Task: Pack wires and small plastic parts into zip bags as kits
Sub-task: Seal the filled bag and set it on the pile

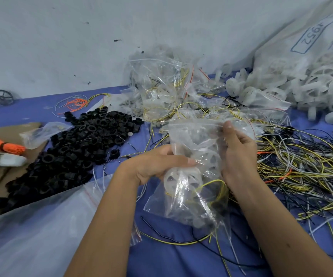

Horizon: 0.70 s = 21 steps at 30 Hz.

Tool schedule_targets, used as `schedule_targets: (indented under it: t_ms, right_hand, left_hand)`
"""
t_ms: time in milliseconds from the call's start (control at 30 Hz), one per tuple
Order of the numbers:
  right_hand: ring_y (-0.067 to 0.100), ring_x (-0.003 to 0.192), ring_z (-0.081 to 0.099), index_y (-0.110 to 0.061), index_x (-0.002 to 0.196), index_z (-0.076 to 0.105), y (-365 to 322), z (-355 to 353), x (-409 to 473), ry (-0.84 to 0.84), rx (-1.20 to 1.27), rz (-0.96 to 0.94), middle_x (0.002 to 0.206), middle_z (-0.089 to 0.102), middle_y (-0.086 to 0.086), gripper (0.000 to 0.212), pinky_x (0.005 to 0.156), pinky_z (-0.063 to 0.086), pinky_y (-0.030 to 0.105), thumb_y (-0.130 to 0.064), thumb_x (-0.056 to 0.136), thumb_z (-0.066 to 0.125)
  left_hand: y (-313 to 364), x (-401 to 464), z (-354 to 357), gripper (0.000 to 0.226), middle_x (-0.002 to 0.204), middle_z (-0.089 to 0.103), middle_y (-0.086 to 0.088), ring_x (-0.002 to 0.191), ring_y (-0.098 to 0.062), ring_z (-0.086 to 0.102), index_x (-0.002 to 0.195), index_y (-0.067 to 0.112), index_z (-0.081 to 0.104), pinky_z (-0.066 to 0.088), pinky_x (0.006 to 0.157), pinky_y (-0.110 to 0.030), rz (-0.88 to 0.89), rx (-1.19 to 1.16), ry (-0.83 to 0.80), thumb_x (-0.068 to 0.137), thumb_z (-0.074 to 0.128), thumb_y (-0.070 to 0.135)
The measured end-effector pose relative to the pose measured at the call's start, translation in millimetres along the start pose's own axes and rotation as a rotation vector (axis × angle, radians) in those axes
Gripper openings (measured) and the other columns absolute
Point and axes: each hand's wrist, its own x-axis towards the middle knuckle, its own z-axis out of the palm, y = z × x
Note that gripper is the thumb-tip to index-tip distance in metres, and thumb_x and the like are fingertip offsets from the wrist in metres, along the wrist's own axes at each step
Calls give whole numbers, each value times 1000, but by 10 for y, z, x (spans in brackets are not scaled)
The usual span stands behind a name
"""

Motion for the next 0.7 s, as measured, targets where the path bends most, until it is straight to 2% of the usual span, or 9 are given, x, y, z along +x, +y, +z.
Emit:
schedule_targets:
  t_ms: [100,167,233,300,367,467,533,600,700]
  right_hand:
    - [36,96,72,-9,104,75,-26,23,-40,-128,-138,113,103,76,15,44,94,56,49,-49,93,60]
    - [34,102,73,-15,122,70,-31,37,-99,-279,-291,189,116,73,15,65,87,59,47,-68,86,59]
    - [24,108,71,-31,141,53,-35,33,-161,-406,-443,246,136,65,4,88,80,60,39,-82,71,66]
    - [11,126,59,-47,150,31,-29,25,-190,-500,-611,202,153,45,-15,110,98,54,41,-83,56,77]
    - [3,128,55,-48,154,21,4,37,-208,-530,-701,127,150,40,-25,120,104,51,35,-70,56,87]
    - [-9,114,59,-40,155,29,48,62,-208,-403,-673,24,136,49,-29,106,84,56,16,-44,69,91]
    - [-14,100,63,-42,151,33,74,77,-183,-320,-614,-16,124,52,-35,96,67,58,16,-33,74,90]
    - [0,87,72,-43,152,33,96,120,-145,-255,-502,13,118,62,-25,94,58,60,28,-27,78,88]
    - [6,66,71,-39,155,29,60,256,-25,-169,-360,20,97,72,-8,94,50,53,23,-18,82,84]
  left_hand:
    - [-84,-26,-107,56,97,75,-1,93,-26,63,104,28,77,43,79,-39,52,-99,155,52,84,47]
    - [-90,-49,-161,39,95,69,-8,95,-30,52,86,32,81,35,80,-43,80,-208,273,50,84,47]
    - [-85,-33,-212,46,99,63,-16,93,-33,52,92,21,79,38,80,-43,127,-308,379,53,85,45]
    - [-31,-11,-244,60,97,70,-16,82,-30,66,111,3,73,52,74,-36,188,-383,450,66,85,39]
    - [18,42,-234,47,94,75,-13,74,-24,73,116,0,68,58,62,-32,231,-397,525,83,81,31]
    - [23,166,-148,39,91,75,-10,75,-24,73,110,4,68,60,65,-37,199,-358,643,90,76,37]
    - [55,233,-97,45,87,76,-6,78,-23,73,105,6,69,60,69,-37,180,-368,648,92,70,49]
    - [137,277,-91,45,93,77,-7,88,-26,74,104,10,72,61,83,-47,196,-436,606,97,62,54]
    - [359,338,-176,59,109,75,-16,103,-33,71,111,8,69,55,95,-52,256,-382,732,90,59,63]
